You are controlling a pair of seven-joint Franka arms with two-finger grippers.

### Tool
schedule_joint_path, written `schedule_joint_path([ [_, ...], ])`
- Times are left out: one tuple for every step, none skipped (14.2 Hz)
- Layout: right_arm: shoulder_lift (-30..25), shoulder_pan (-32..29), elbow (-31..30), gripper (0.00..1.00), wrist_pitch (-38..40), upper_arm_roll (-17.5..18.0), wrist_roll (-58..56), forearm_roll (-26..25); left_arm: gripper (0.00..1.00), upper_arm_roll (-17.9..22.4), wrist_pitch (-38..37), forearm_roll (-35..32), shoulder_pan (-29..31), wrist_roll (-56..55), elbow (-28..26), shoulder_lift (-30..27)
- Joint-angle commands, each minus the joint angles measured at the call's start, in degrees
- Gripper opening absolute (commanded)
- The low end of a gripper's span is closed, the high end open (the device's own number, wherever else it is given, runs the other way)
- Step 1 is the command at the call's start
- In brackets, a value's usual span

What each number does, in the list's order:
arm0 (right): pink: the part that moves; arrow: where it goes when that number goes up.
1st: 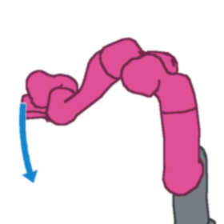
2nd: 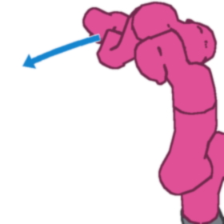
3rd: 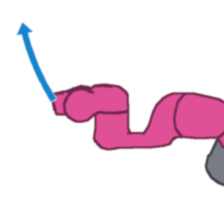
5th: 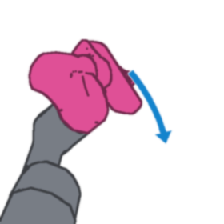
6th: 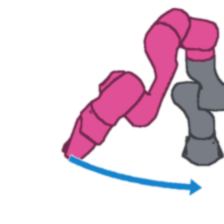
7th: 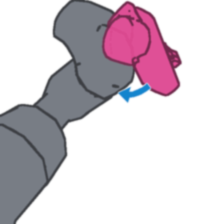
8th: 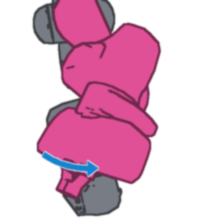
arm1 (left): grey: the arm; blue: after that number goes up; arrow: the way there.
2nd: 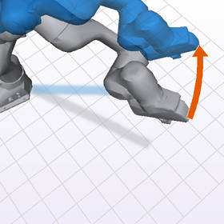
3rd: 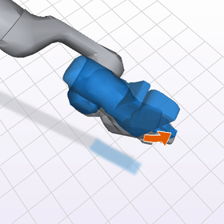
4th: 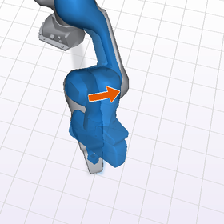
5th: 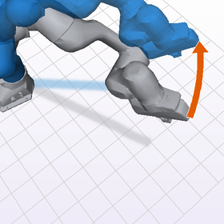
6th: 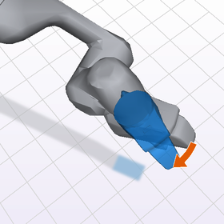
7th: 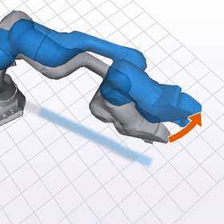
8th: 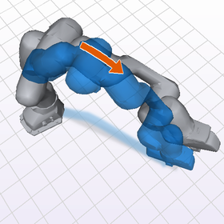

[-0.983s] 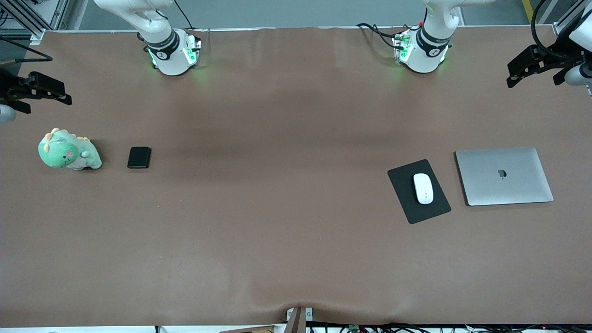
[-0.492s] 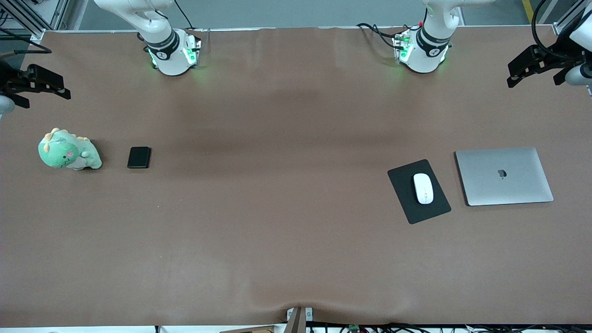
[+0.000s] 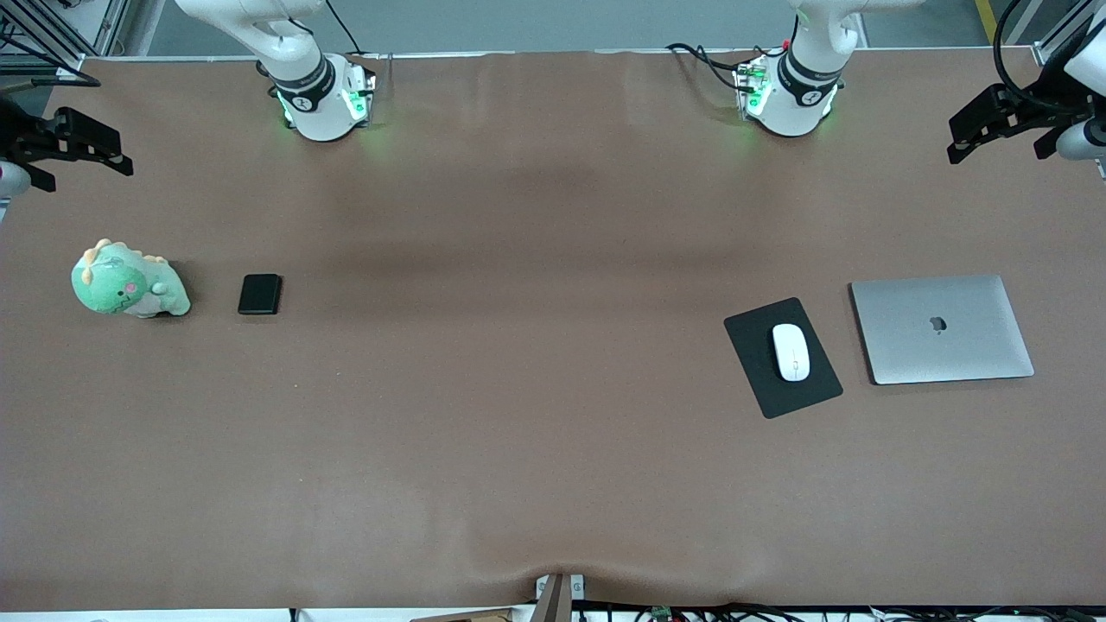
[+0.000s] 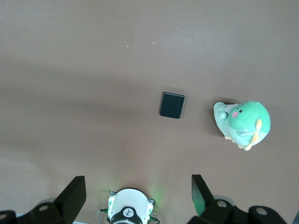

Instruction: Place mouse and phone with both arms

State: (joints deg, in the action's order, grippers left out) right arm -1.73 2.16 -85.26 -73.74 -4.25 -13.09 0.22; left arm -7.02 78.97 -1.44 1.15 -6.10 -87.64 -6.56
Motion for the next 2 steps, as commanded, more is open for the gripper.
schedule_joint_path([
  [-1.78,0.82,-1.94,1.0,-1.15,0.12,-0.62,-4.34,1.0,-0.37,-0.75,-1.29,0.26,1.35,0.72,0.05],
  [-1.78,0.74,-1.85,1.0,-0.88,0.12,-0.53,-4.35,1.0,-0.37,-0.75,-1.29,0.26,1.35,0.72,0.05],
])
